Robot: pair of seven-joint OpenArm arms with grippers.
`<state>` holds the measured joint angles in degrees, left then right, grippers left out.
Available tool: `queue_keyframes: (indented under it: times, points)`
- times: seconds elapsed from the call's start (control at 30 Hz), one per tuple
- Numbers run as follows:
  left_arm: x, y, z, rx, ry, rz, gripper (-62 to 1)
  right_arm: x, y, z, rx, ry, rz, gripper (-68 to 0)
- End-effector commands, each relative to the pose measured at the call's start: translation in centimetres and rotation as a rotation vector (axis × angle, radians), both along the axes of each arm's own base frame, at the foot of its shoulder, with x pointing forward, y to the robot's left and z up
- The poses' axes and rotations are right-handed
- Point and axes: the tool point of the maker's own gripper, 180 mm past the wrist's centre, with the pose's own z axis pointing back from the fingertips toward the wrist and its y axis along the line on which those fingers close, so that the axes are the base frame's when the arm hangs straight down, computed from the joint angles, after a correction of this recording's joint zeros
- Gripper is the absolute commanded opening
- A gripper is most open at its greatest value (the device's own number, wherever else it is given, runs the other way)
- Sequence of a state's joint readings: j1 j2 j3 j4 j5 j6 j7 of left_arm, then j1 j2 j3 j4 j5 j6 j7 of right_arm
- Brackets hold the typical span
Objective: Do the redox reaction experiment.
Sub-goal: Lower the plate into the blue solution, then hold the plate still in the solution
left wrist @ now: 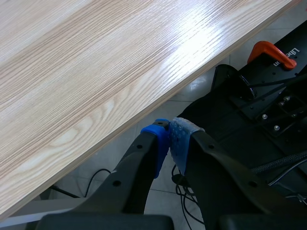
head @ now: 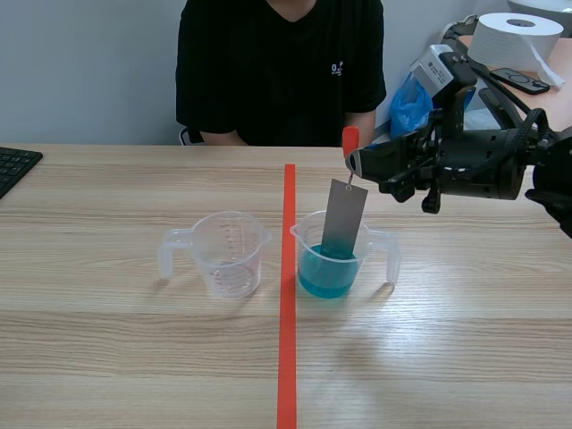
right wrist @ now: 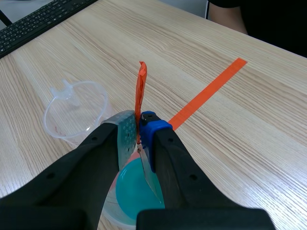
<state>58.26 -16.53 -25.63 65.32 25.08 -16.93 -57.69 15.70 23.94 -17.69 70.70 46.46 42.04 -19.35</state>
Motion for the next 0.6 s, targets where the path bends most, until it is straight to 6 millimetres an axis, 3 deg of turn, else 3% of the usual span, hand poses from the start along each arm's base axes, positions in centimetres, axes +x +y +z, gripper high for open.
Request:
queue_keyframes:
  times: [0.0, 0.57]
  points:
    - [0.12, -0.09, 0.50, -0.007, -0.014, -0.009, -56.9, 0.53, 0.09, 1.18, 0.008, -0.034, 0.010, -66.0]
    - [0.12, -0.09, 0.50, -0.008, -0.013, -0.009, -56.9, 0.52, 0.01, 0.93, -0.011, -0.035, 0.011, -66.0]
